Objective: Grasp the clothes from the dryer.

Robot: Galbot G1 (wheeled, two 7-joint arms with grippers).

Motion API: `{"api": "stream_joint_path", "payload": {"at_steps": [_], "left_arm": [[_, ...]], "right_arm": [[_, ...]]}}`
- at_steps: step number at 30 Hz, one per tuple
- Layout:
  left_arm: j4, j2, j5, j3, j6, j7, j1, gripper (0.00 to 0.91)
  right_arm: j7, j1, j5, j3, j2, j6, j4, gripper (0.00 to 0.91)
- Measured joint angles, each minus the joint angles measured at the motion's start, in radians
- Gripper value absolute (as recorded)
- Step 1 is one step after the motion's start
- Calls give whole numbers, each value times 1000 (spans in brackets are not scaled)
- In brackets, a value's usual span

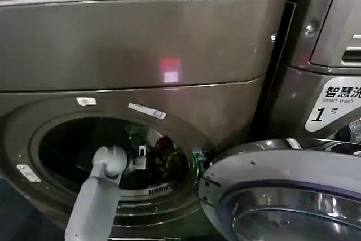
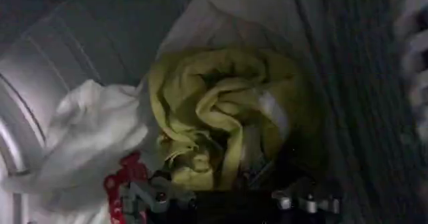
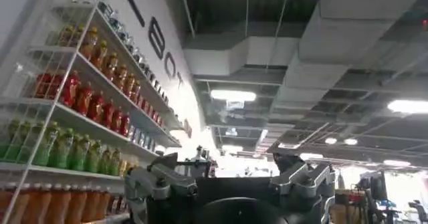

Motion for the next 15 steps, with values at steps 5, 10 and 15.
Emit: {"api": "stream_joint_path", "payload": {"at_steps": [5,10,15], "left_arm": [[62,-4,-26,1,15,-7,-18,0],[101,-4,-52,1,14,-11,-28,0],[130,-6,-75,2,13,-10,-33,0]], "right_arm": [[-1,5,-6,-15,2,0,5,907],[-1,6,-6,-20,1,0,6,907],[-1,4,-7,-24,1,0,6,907]]}}
